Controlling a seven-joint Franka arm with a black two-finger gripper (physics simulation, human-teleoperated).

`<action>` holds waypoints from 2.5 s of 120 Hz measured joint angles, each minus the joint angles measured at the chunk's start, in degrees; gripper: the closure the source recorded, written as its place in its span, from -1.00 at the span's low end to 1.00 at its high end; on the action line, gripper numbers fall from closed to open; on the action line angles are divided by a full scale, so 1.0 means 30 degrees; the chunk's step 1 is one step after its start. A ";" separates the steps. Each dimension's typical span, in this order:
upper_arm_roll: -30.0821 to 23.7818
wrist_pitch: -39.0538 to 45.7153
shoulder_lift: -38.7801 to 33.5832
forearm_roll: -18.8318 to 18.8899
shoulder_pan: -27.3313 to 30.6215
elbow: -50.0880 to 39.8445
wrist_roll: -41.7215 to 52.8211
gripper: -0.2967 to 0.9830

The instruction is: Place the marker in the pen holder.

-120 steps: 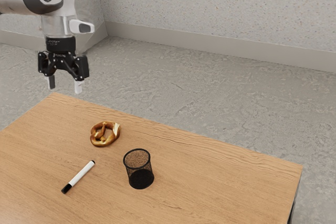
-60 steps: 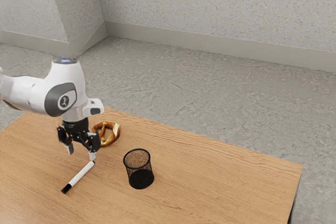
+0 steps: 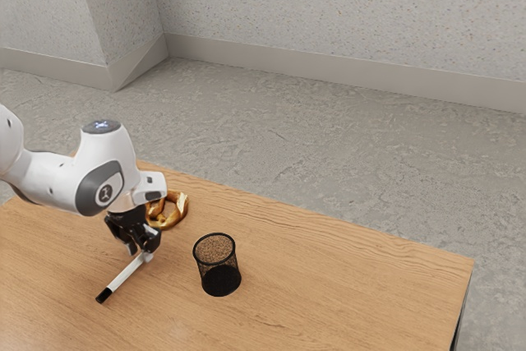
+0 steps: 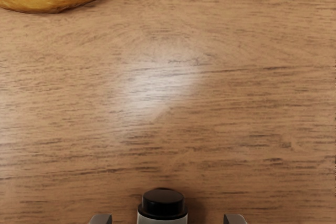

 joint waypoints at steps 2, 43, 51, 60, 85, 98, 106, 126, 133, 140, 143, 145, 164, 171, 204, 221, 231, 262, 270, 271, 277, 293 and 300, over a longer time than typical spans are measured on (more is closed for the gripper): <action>0.0000 0.0057 0.0004 0.0001 -0.0005 -0.0005 0.0046 0.20; 0.0001 0.1438 -0.0591 0.0358 -0.0033 -0.1268 0.0829 0.39; 0.0001 0.1703 -0.0690 0.0386 -0.0030 -0.1437 0.0970 0.44; 0.0003 0.2117 -0.0909 0.0411 -0.0005 -0.1924 0.1114 0.49; -0.0005 0.2916 -0.1041 0.0511 0.0025 -0.2289 0.1391 0.52; 0.0017 0.3203 -0.1130 0.0546 0.0022 -0.2463 0.1475 0.58; 0.0031 0.3291 -0.1304 0.0574 0.0011 -0.2471 0.1490 0.62; -0.0164 0.1792 -0.3930 0.0672 -0.0194 -0.2119 0.1417 0.68; -0.0282 0.0922 -0.4794 0.0718 -0.0915 -0.1662 0.1337 0.69; -0.0897 -0.0243 -0.5462 0.0779 -0.1491 -0.0921 0.1170 0.69; -0.1262 -0.0728 -0.5677 0.0805 -0.1587 -0.0662 0.1083 0.69; -0.1503 -0.1050 -0.5792 0.0821 -0.1627 -0.0479 0.1021 0.69; -0.4195 -0.3917 -0.6296 0.0931 -0.1711 0.1704 0.0335 0.69; -0.5378 -0.4808 -0.6285 0.0953 -0.1723 0.2553 0.0043 0.69; -0.7639 -0.6811 -0.4590 0.1106 -0.2452 0.5257 -0.1279 0.69; -0.7560 -0.7125 -0.4013 0.1457 -0.2459 0.5996 -0.1759 0.69; -0.7533 -0.7122 -0.3591 0.1563 -0.2440 0.6102 -0.2001 0.69; -0.6765 -0.6964 -0.2454 0.2289 -0.2619 0.6942 -0.2560 0.68; -0.6636 -0.6908 -0.2264 0.2355 -0.2471 0.6876 -0.2663 0.67; -0.6621 -0.6903 -0.2246 0.2360 -0.2450 0.6872 -0.2674 0.67; -0.6515 -0.6873 -0.2174 0.2371 -0.2337 0.6712 -0.2736 0.66; -0.6426 -0.6767 -0.2173 0.2318 -0.1816 0.5945 -0.2867 0.62; -0.6462 -0.6736 -0.2220 0.2252 -0.1514 0.5673 -0.2901 0.60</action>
